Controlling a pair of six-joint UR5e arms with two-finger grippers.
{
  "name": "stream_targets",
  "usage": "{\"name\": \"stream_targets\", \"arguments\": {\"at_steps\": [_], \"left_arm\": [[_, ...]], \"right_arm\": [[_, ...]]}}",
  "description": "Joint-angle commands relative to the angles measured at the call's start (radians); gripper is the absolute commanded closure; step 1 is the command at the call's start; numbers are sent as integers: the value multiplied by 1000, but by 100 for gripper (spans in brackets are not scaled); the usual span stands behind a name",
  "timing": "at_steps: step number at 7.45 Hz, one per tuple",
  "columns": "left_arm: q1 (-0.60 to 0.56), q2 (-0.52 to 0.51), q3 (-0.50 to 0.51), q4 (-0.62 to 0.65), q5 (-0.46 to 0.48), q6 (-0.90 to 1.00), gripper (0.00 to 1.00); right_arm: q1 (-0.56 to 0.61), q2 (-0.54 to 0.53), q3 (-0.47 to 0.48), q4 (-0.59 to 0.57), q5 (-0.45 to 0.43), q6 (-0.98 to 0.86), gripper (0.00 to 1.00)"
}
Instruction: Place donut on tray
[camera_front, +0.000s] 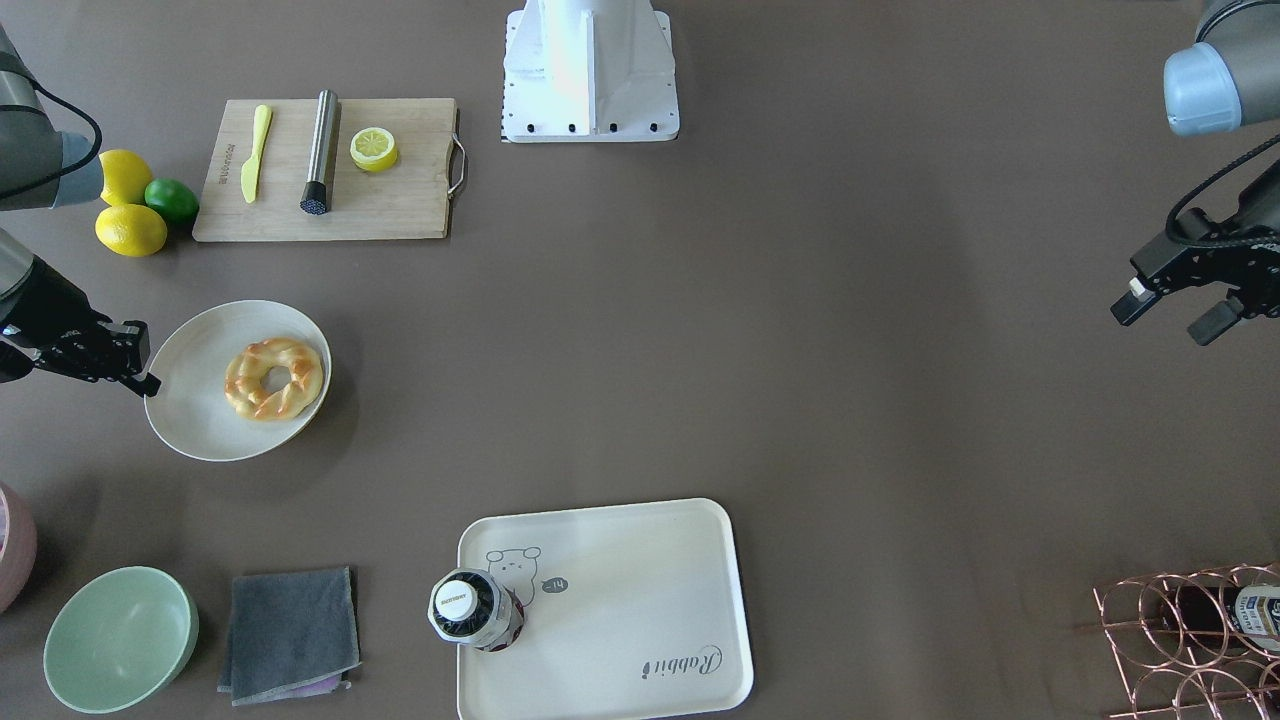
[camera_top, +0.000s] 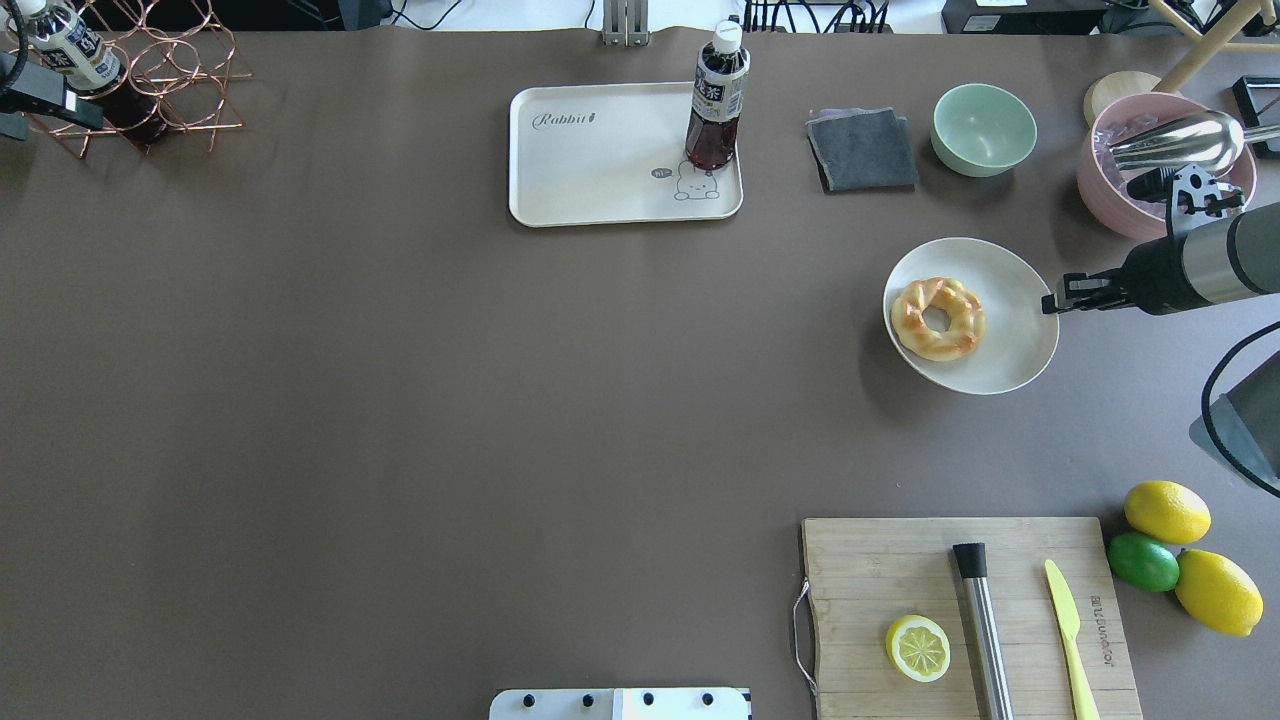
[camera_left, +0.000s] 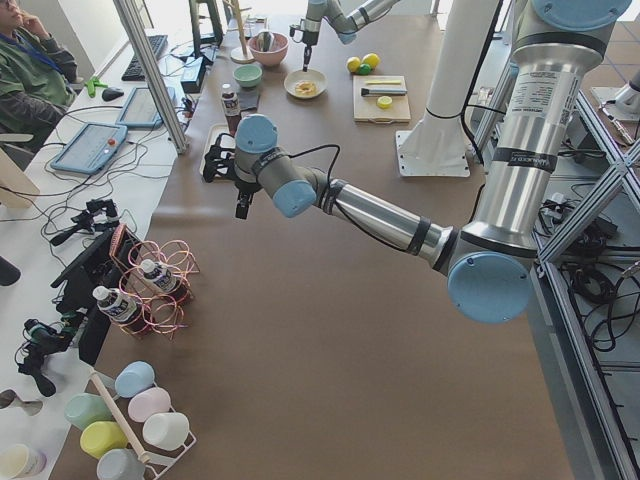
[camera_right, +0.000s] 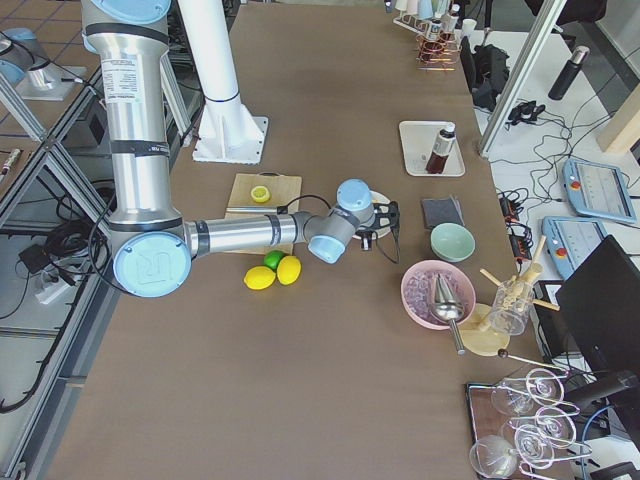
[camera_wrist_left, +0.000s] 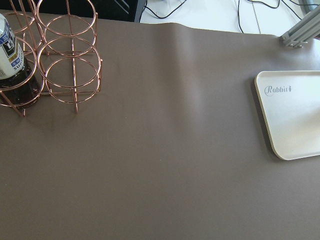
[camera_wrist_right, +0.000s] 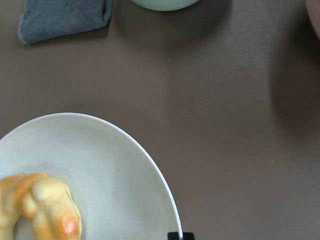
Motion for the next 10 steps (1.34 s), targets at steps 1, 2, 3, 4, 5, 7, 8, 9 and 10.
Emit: {"name": "stream_targets", "arguments": {"at_steps": [1, 2, 3, 4, 5, 7, 8, 9, 10], "left_arm": [[1, -54, -7, -5, -59, -137, 1], [8, -78, -15, -5, -92, -209, 1], [55, -85, -35, -5, -94, -263, 1], [95, -110, -33, -28, -92, -332, 1], [144, -136, -27, -74, -85, -425, 1], [207, -147, -27, -138, -81, -518, 1], [230, -147, -33, -149, -72, -523, 4], [282, -147, -35, -198, -16, -568, 7], [343, -149, -35, -239, 56, -633, 7]], "right_arm": [[-32, 102, 225, -242, 23, 105, 100], [-72, 194, 268, -335, 11, 174, 100], [-114, 304, 273, -414, -18, 256, 100], [-185, 408, 273, -485, -91, 323, 100], [-271, 522, 269, -585, -179, 386, 100], [-336, 684, 259, -772, -260, 412, 100], [-355, 719, 243, -782, -291, 440, 100], [-367, 750, 224, -783, -310, 454, 100], [-372, 773, 209, -785, -314, 479, 100]]}}
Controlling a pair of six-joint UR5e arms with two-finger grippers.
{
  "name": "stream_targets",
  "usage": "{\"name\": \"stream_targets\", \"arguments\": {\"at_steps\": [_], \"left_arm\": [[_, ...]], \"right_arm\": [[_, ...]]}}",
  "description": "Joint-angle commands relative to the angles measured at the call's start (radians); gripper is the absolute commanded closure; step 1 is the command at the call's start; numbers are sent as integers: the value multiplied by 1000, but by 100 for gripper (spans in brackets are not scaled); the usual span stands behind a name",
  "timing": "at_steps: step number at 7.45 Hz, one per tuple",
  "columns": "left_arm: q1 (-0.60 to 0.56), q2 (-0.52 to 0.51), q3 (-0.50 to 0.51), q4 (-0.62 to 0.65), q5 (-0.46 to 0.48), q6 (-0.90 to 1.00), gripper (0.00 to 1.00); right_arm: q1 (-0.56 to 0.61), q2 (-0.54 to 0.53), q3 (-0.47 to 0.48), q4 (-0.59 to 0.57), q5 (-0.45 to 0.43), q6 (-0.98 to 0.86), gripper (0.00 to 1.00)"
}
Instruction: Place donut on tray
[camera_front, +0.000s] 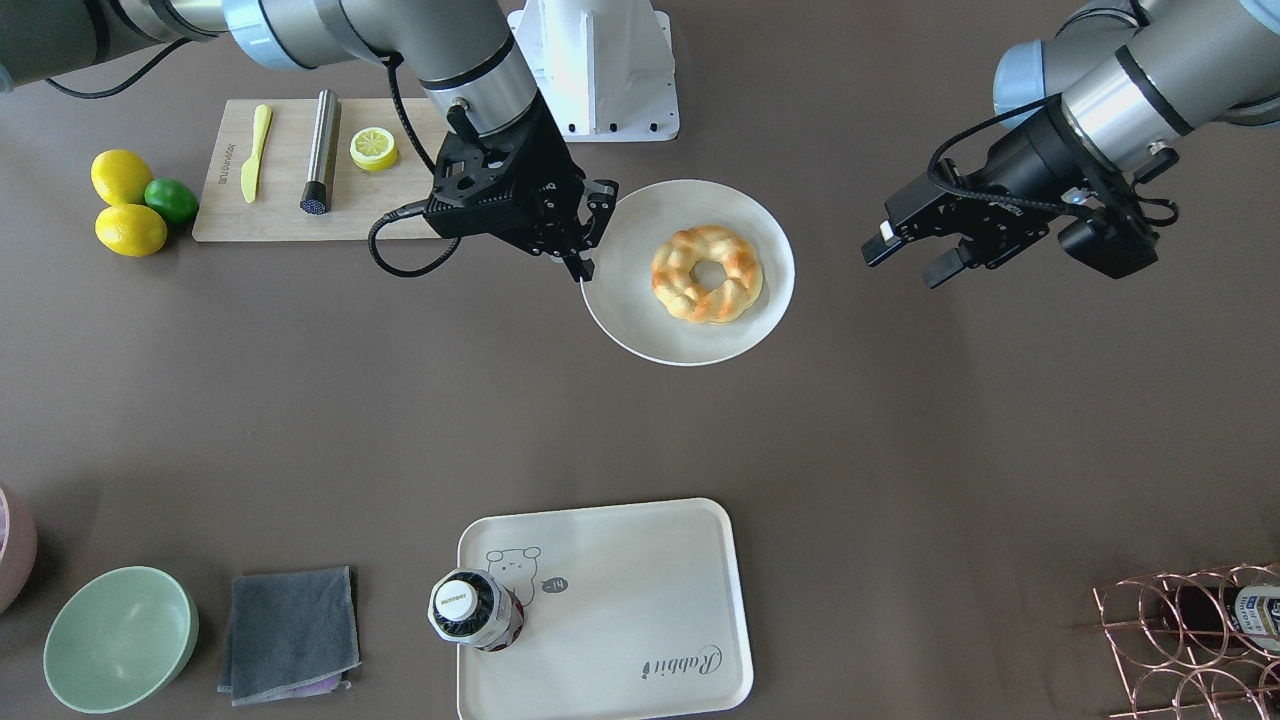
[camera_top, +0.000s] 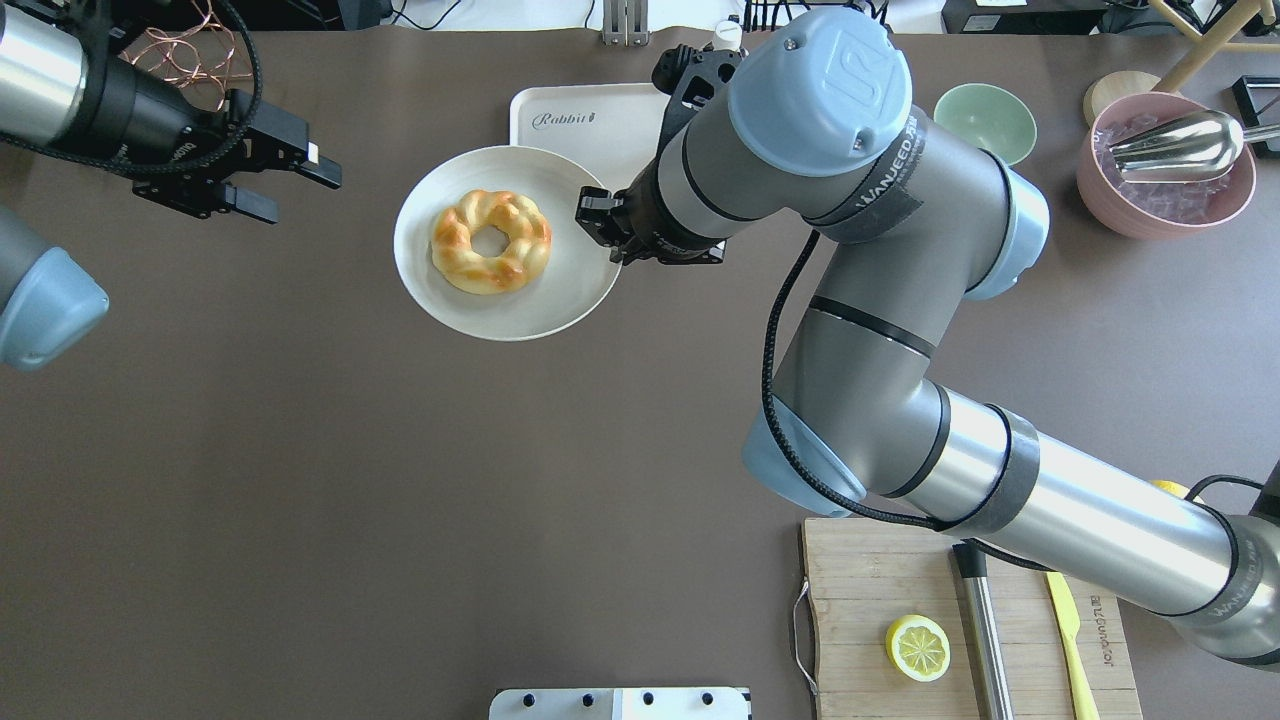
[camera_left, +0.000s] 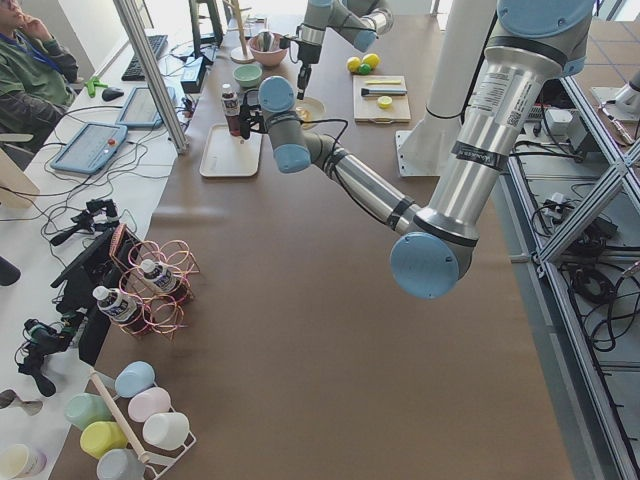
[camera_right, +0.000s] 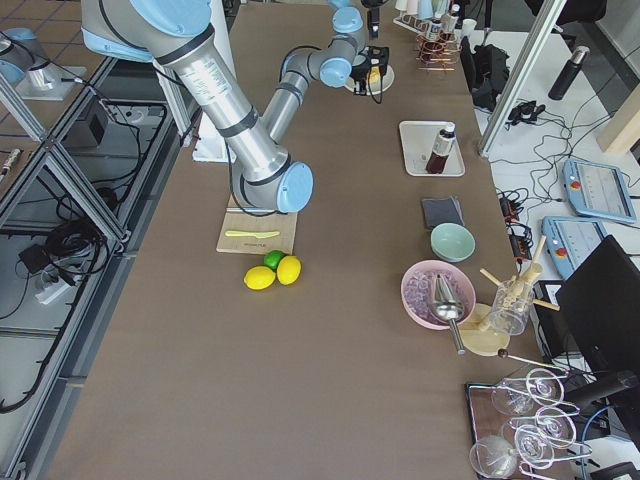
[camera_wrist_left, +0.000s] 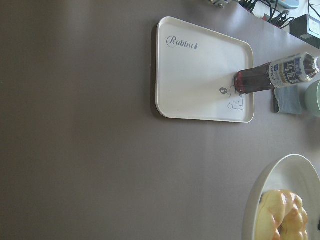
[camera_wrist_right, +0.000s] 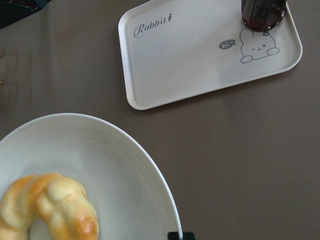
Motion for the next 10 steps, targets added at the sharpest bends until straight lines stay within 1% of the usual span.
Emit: {"name": "stream_targets", "arguments": {"at_steps": [1, 2, 3, 4, 5, 6, 10], "left_arm": [[106, -11, -3, -70, 118, -103, 7], [106, -5, -19, -70, 117, -103, 8], [106, 2, -34, -69, 115, -105, 13], [106, 4, -42, -69, 115, -105, 27], [106, 7, -43, -69, 115, -105, 42], [108, 9, -43, -67, 115, -103, 49], [117, 9, -40, -66, 119, -103, 52]], "right_arm": [[-20, 63, -24, -55, -24, 37, 100], [-25, 89, -24, -117, -24, 35, 100], [-32, 92, -24, -126, -31, 35, 100], [-45, 92, -24, -144, -61, 34, 100], [-48, 95, -21, -162, -66, 32, 100], [-49, 95, -18, -166, -67, 32, 100], [-49, 98, -13, -167, -67, 32, 100]]}}
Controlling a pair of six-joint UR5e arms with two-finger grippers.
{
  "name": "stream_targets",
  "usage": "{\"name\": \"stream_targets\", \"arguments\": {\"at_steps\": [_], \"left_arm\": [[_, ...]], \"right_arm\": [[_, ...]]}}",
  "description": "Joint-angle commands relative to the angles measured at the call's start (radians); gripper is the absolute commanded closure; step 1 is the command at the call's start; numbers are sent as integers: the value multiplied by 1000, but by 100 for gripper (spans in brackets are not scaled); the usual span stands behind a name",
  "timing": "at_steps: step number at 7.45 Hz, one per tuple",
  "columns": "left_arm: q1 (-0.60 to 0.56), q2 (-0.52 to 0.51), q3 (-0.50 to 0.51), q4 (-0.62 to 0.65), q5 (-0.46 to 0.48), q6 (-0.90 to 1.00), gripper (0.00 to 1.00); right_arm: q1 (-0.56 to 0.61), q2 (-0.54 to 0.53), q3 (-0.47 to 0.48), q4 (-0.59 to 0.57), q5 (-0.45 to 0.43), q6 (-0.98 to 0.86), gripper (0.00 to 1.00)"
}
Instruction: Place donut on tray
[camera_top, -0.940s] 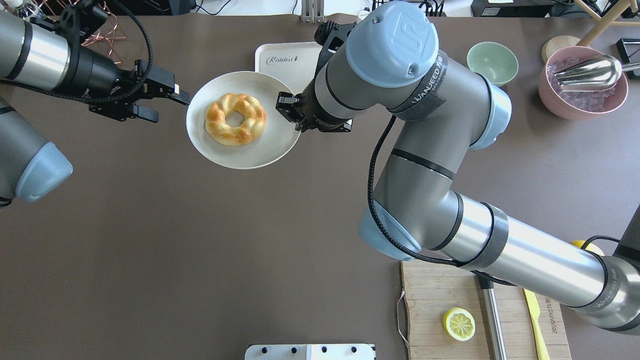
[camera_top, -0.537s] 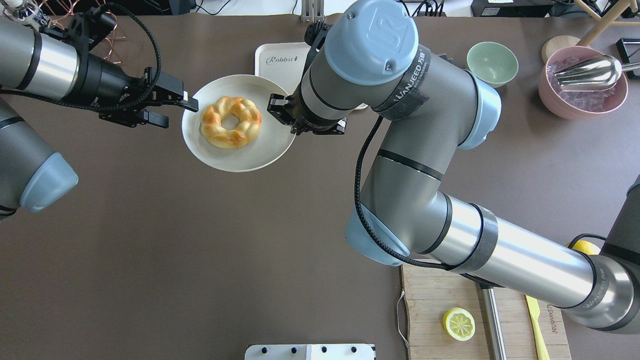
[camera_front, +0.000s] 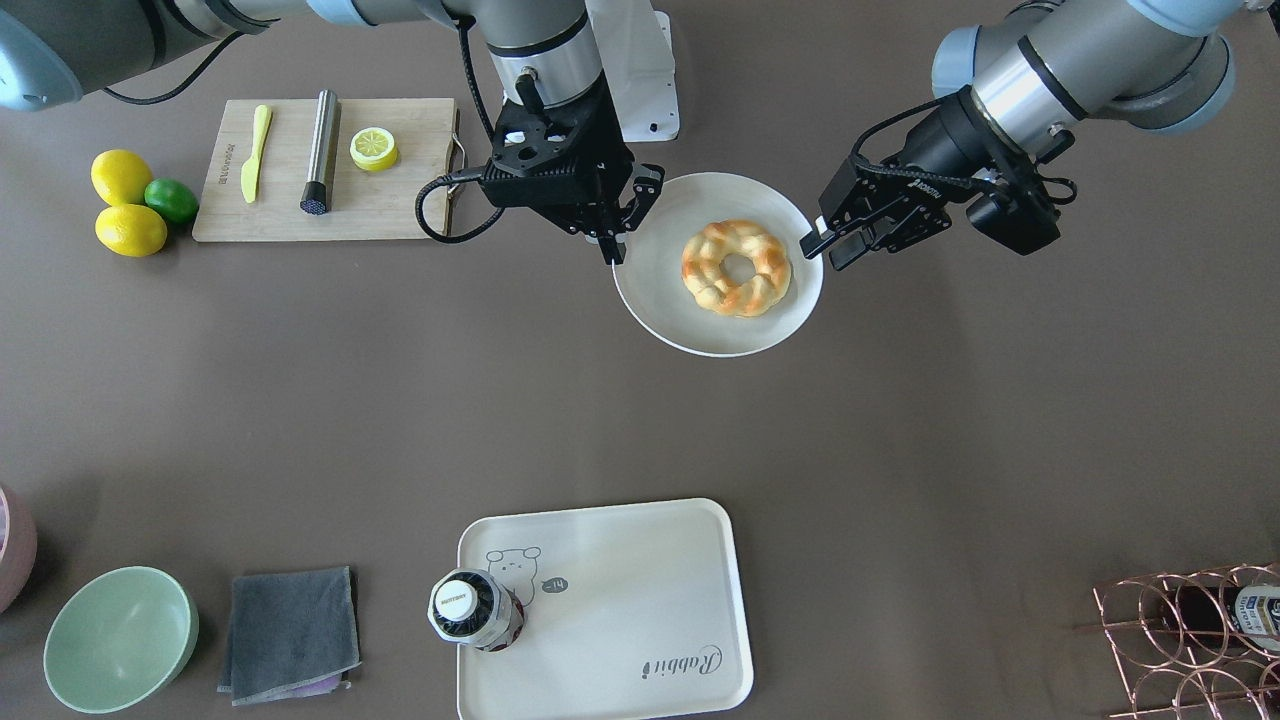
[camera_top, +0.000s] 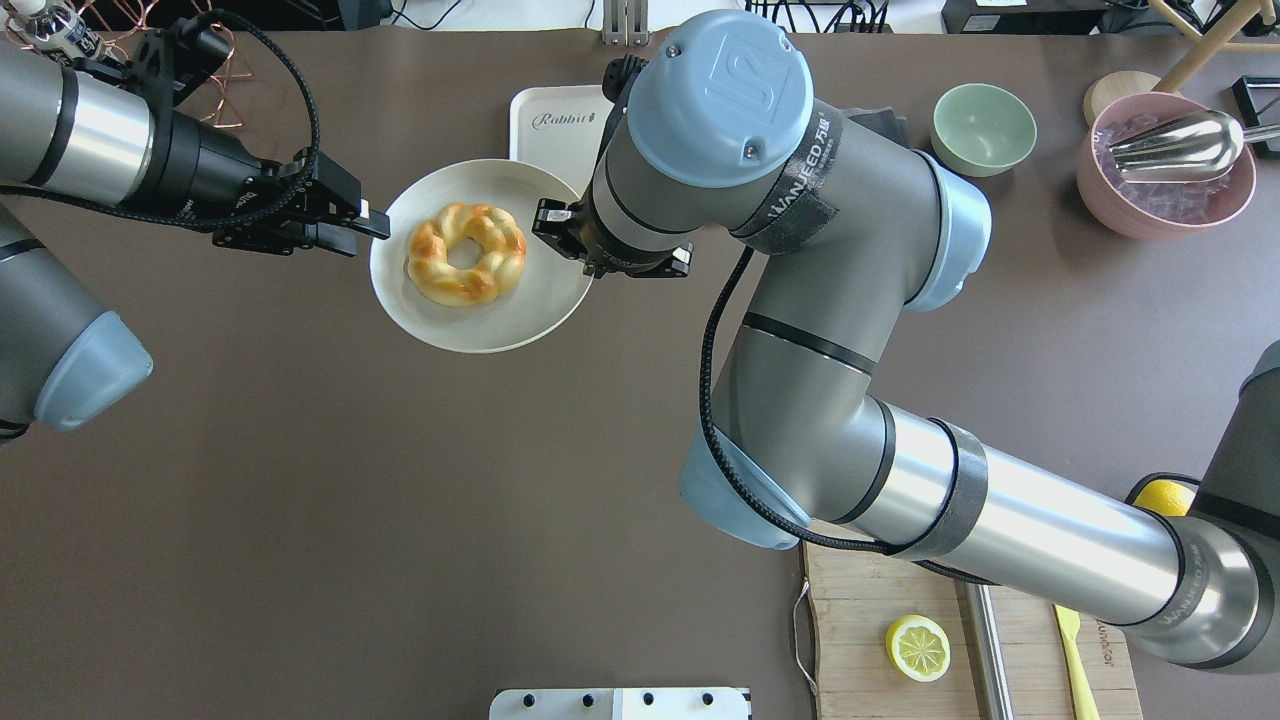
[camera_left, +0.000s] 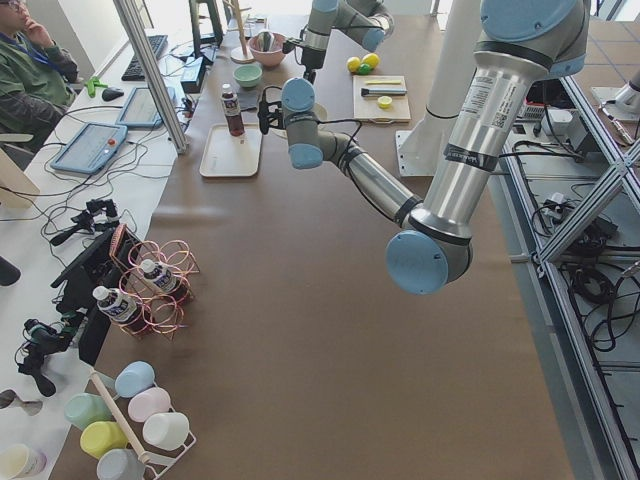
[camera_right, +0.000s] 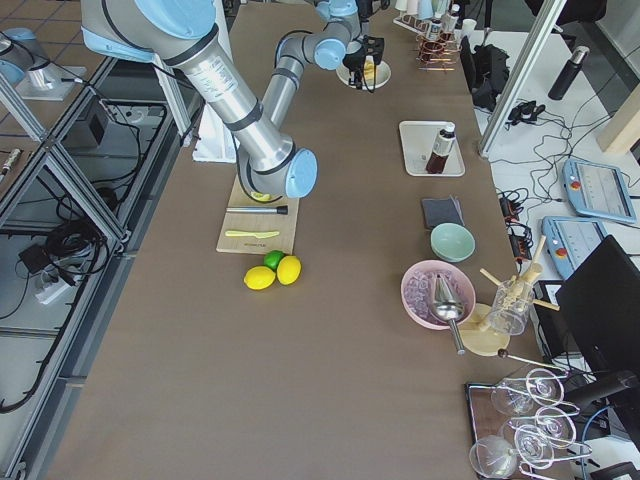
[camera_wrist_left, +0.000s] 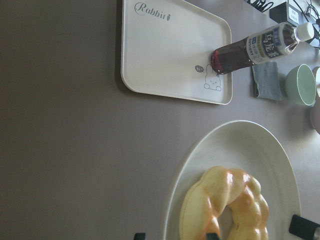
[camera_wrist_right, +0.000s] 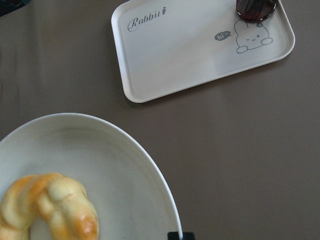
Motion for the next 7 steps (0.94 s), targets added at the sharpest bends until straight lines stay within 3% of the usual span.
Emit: {"name": "stream_targets", "arguments": {"at_steps": [1, 7], "left_arm": [[4, 0, 2, 1, 2, 0, 52], [11, 2, 3, 1, 3, 3, 57]], "right_arm": [[0, 1, 1, 0, 0, 0, 100], [9, 7, -2, 0, 1, -8, 100]]}}
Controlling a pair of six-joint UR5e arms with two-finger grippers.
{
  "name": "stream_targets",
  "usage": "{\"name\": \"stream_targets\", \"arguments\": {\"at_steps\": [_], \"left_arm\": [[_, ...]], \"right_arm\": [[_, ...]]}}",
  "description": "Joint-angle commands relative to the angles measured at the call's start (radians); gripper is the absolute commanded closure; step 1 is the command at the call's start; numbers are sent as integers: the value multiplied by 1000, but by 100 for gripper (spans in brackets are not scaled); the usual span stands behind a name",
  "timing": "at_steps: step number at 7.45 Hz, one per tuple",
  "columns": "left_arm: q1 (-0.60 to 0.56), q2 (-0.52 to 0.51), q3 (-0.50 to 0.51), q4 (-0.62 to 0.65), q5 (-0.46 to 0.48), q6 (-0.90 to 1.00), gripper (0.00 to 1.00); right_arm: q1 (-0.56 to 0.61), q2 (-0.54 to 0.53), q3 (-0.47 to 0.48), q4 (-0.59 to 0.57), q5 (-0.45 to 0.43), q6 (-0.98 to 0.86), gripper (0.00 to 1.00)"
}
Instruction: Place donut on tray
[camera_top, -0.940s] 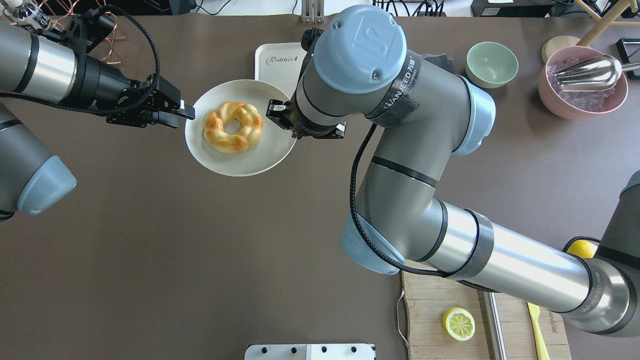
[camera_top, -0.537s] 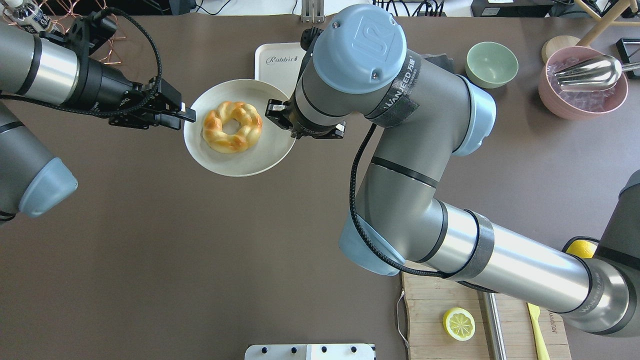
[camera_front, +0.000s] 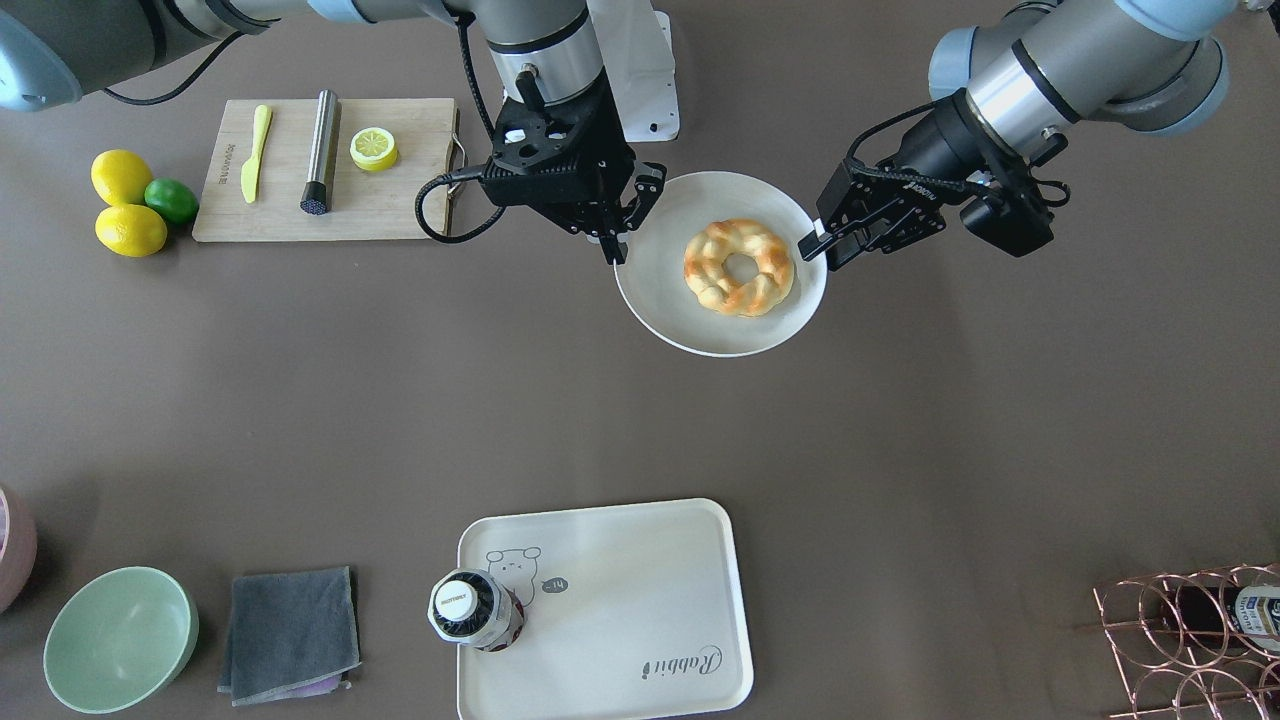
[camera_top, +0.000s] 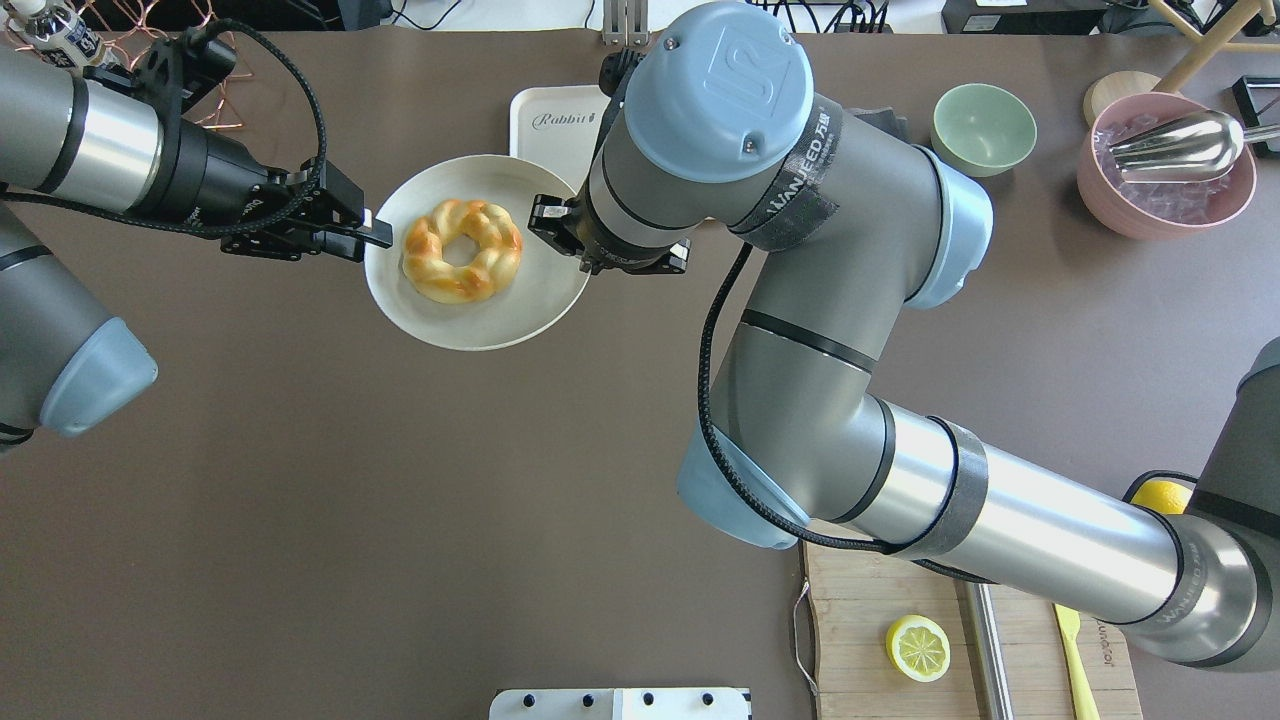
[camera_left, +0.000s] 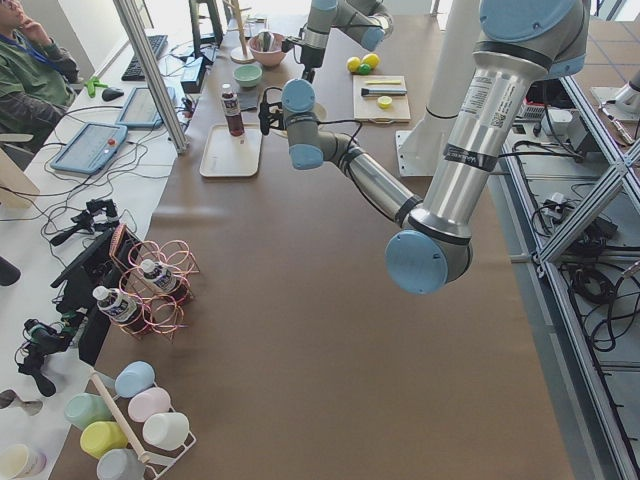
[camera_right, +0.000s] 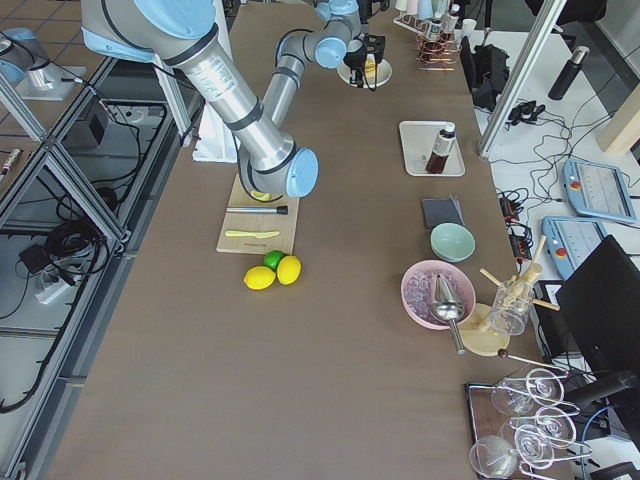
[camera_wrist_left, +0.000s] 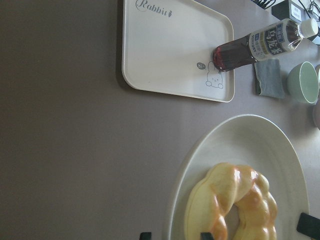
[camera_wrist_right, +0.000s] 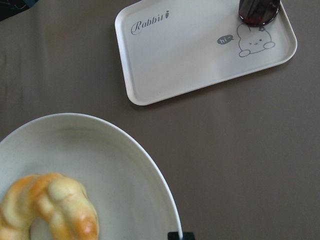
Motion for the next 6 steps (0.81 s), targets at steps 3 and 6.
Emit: {"name": "stream_targets", "arguments": {"at_steps": [3, 6], "left_arm": [[4, 1, 2, 0, 0, 1, 100], [2, 1, 2, 9, 2, -1, 100]], "right_arm": [[11, 1, 0, 0, 6, -10, 100], [12, 1, 6, 8, -3, -10, 71]]}}
